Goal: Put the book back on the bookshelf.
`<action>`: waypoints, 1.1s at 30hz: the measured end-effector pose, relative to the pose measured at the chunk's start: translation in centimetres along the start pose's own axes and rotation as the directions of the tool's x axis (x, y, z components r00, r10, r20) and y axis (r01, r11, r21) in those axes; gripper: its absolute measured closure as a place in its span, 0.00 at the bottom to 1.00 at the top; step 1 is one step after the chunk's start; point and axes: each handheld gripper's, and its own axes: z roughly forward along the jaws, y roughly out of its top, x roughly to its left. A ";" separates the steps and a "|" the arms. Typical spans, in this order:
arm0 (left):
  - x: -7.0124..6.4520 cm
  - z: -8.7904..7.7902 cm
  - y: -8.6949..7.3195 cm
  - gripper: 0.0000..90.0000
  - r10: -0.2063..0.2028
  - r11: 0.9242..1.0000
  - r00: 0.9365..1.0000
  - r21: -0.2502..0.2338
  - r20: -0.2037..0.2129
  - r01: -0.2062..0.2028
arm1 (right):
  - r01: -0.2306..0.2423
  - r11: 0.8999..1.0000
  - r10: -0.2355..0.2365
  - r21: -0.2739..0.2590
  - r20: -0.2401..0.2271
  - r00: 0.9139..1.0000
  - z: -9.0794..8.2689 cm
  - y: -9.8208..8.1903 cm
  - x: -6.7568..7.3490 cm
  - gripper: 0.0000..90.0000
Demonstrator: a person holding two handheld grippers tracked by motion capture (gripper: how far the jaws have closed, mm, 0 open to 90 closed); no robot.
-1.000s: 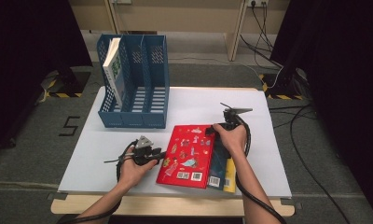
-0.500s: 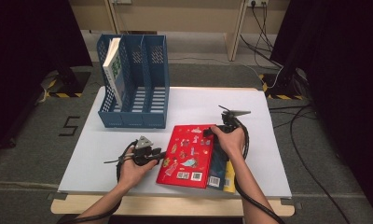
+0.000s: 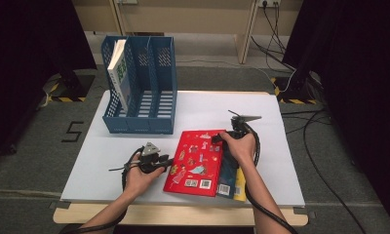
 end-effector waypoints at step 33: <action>-0.3 0.0 -0.2 0.75 0.010 1.000 1.000 -0.016 -0.021 -0.010 | -0.016 1.000 0.016 0.026 -0.006 1.000 0.6 0.2 0.6 0.60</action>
